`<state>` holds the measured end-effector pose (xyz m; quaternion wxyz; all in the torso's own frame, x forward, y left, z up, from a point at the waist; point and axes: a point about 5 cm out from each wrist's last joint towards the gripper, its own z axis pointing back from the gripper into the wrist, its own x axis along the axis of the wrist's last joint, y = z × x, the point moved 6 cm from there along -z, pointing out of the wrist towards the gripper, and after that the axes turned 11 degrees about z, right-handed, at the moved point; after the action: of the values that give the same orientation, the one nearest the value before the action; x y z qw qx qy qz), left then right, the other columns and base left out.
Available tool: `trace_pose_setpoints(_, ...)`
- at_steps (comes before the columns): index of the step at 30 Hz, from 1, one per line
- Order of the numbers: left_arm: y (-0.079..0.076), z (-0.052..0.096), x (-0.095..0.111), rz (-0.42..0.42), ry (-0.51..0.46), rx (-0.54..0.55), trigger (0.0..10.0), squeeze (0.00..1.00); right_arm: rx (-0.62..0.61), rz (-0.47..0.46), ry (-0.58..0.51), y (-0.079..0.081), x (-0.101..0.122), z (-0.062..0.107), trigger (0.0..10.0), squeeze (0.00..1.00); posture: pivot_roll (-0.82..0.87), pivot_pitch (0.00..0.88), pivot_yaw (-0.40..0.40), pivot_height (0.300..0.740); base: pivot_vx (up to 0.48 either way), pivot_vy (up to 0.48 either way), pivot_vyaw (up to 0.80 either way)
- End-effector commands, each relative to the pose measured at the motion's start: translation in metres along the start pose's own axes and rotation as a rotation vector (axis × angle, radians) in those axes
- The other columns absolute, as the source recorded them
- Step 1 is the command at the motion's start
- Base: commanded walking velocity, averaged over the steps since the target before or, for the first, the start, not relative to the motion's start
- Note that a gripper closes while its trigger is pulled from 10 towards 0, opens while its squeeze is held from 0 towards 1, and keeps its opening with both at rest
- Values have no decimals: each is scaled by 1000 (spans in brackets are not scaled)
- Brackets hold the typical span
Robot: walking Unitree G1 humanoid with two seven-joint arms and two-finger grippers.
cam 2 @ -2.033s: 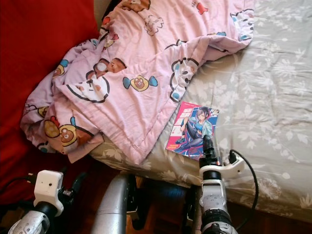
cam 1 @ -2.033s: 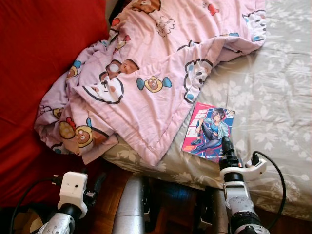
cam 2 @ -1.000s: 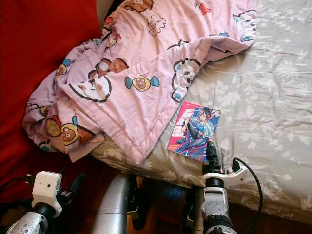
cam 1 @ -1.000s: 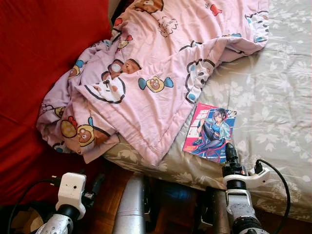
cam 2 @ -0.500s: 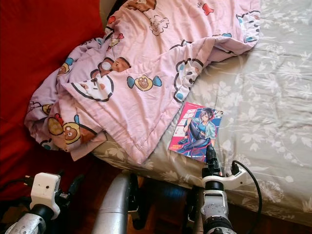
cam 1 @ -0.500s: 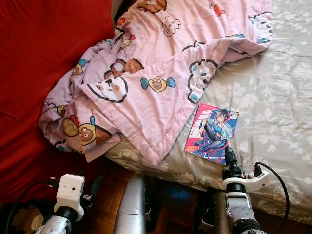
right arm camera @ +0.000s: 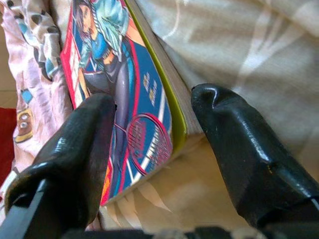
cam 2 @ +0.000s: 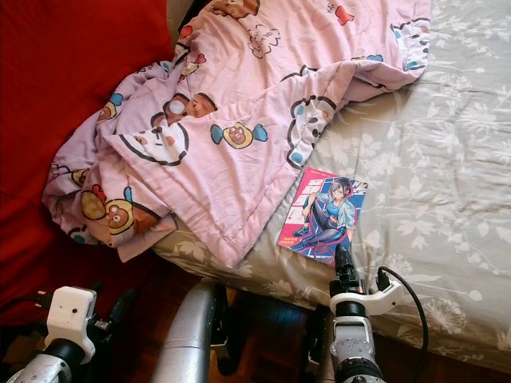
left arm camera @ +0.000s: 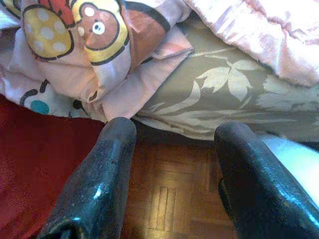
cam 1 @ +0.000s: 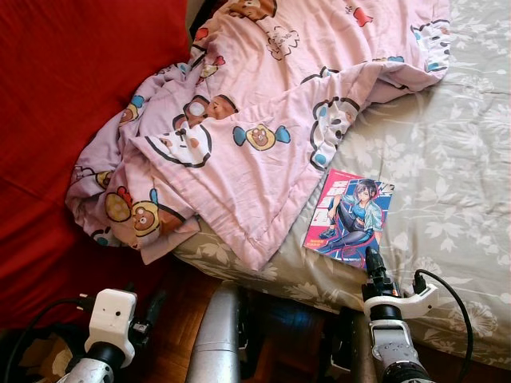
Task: Clean up the room
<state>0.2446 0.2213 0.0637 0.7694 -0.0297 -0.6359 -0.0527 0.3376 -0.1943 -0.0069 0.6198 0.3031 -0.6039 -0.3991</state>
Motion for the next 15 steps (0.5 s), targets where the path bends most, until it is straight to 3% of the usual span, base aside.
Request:
trace_pose_setpoints(1,9,11,-10,-5,50,26,10000,0,-65,-25,55,-16,-18,15,10000,0,300,449,188,616,0,0,0)
trace_pose_setpoints(15,12,23,-8,-19,77,27,10000,0,-165,-61,-51,-37,16,13,10000,0,322,485,208,616,0,0,0)
